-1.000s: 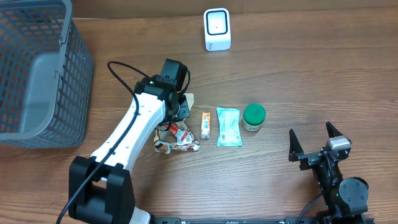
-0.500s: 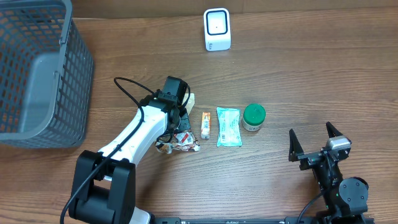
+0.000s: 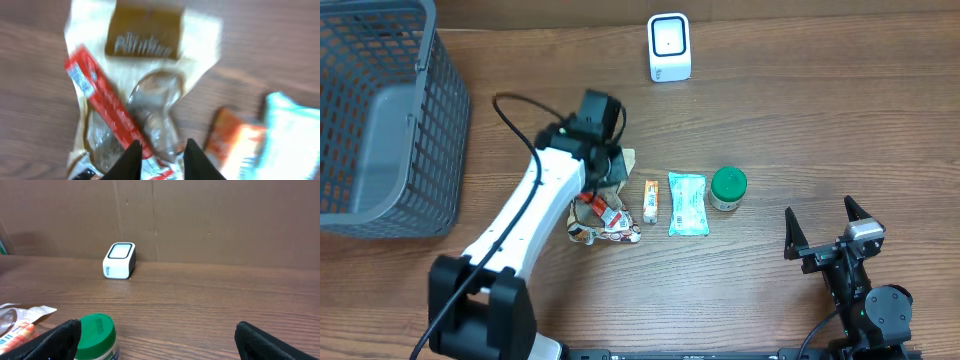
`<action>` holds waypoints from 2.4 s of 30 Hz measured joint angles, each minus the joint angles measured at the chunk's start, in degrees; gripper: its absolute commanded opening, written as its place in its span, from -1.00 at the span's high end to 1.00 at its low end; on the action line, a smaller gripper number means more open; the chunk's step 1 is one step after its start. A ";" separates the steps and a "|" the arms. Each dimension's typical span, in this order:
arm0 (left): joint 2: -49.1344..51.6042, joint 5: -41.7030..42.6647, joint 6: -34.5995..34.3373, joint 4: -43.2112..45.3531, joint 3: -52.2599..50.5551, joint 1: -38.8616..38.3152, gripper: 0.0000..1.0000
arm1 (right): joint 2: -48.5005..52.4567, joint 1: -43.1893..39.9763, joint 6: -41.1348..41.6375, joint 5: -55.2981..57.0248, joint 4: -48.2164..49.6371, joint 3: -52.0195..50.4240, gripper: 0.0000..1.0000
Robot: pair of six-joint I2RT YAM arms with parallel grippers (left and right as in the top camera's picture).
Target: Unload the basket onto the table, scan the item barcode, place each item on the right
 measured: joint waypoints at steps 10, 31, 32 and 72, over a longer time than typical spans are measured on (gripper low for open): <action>-1.60 0.13 2.73 -12.04 14.14 0.00 -1.00 | 0.00 0.00 0.02 0.00 0.00 0.00 -1.00; -1.60 -1.38 2.71 -7.52 16.20 16.83 -1.00 | 0.00 0.00 0.02 -0.02 0.02 0.00 -1.00; -1.60 -2.01 2.71 -7.58 16.20 17.57 -1.00 | 0.00 0.00 0.02 0.00 0.00 0.00 -1.00; -1.60 -5.01 2.69 -7.56 16.20 20.17 -0.99 | 0.00 0.00 0.02 -0.02 0.00 0.00 -1.00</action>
